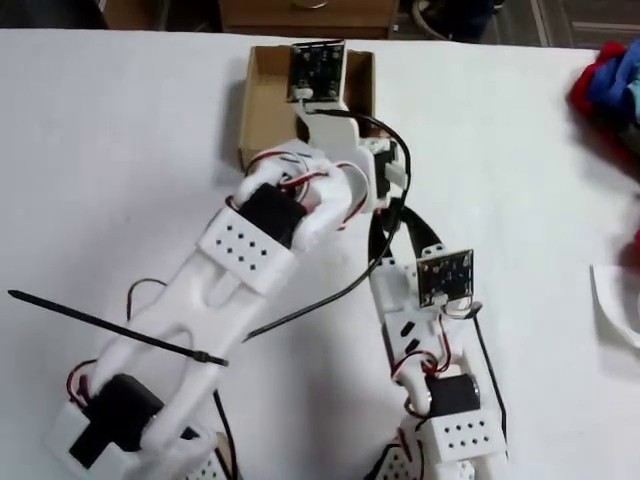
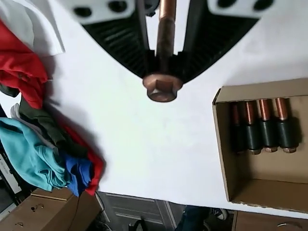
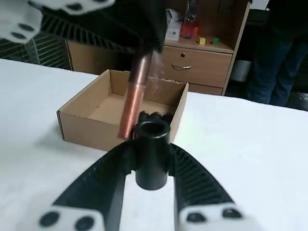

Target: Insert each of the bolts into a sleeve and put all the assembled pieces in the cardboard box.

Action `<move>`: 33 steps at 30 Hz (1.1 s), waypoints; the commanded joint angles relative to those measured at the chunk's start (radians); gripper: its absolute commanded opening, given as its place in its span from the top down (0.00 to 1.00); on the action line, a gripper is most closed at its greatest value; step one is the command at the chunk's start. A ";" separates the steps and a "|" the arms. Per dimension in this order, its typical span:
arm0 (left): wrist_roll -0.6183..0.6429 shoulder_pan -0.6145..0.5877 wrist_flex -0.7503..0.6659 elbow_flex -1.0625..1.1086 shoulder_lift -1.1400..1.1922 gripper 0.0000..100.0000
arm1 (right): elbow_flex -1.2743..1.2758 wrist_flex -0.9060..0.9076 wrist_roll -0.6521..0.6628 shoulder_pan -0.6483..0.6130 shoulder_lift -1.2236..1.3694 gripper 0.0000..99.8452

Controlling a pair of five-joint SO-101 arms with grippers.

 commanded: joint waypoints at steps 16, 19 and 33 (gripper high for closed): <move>0.000 0.040 -0.011 -0.007 -0.055 0.98 | 0.011 0.088 0.008 0.008 -0.062 0.98; 0.000 0.041 0.015 -0.007 -0.055 0.98 | 0.011 0.088 0.008 0.008 -0.062 0.98; -0.006 0.041 -0.037 0.104 -0.051 0.98 | 0.011 0.088 0.008 0.007 -0.068 0.98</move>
